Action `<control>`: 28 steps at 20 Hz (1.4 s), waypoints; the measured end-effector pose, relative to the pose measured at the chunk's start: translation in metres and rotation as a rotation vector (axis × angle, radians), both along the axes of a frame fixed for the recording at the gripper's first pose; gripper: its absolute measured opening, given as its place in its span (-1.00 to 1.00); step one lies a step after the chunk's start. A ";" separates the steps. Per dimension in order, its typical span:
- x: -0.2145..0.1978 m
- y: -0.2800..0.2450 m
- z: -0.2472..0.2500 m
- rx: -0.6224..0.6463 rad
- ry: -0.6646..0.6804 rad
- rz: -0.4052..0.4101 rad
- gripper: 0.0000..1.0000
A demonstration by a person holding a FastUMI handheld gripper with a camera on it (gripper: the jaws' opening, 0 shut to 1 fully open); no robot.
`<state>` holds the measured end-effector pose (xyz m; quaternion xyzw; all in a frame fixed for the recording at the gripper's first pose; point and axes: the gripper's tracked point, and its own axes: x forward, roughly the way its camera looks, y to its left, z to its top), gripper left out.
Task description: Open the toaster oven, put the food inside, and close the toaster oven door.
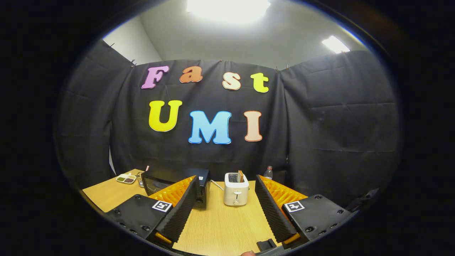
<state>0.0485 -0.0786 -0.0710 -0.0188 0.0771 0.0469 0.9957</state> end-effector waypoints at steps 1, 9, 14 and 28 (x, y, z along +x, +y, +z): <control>-0.001 0.000 0.002 0.003 -0.002 -0.001 0.97; -0.005 0.006 0.003 0.006 -0.010 -0.008 0.97; -0.005 0.014 0.007 0.020 -0.016 -0.003 0.97; -0.012 0.034 0.027 0.046 -0.069 0.003 0.97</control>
